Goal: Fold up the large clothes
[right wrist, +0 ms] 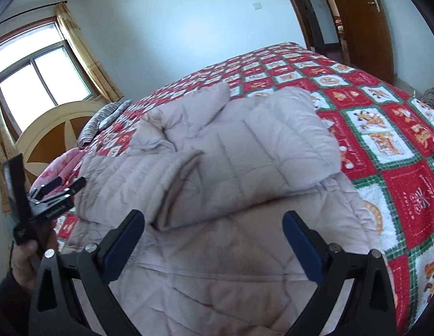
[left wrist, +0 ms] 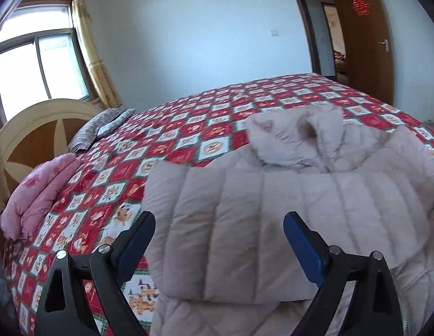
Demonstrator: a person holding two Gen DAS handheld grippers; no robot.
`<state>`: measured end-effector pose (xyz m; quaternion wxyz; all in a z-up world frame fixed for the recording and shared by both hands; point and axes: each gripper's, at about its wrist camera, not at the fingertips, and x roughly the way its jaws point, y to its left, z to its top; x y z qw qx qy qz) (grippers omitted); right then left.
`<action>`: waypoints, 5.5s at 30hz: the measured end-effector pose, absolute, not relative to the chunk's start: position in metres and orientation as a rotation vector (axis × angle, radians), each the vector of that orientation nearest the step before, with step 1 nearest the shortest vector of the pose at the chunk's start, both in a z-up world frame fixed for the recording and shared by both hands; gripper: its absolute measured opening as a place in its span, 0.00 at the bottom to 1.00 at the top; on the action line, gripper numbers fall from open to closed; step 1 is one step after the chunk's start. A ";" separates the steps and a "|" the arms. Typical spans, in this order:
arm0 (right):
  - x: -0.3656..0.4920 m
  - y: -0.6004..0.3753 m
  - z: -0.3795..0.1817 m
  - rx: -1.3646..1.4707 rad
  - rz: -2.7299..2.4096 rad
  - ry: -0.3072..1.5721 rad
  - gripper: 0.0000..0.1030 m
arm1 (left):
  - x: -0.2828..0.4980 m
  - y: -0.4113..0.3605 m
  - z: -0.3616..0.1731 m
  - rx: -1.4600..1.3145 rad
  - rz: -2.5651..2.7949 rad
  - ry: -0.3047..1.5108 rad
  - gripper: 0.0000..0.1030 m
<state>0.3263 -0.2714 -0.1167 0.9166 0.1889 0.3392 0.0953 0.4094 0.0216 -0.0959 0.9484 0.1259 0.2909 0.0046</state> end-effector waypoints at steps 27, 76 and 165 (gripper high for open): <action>0.316 -0.239 -0.078 0.208 0.126 0.680 0.53 | 0.445 0.042 -0.087 0.138 0.042 0.602 0.91; 0.385 -0.175 -0.167 -0.001 0.125 0.836 0.40 | 0.497 0.026 -0.178 0.132 -0.001 0.828 0.99; 0.571 -0.251 -0.055 0.059 0.180 0.830 0.35 | 0.654 -0.056 -0.154 0.315 -0.046 0.867 0.99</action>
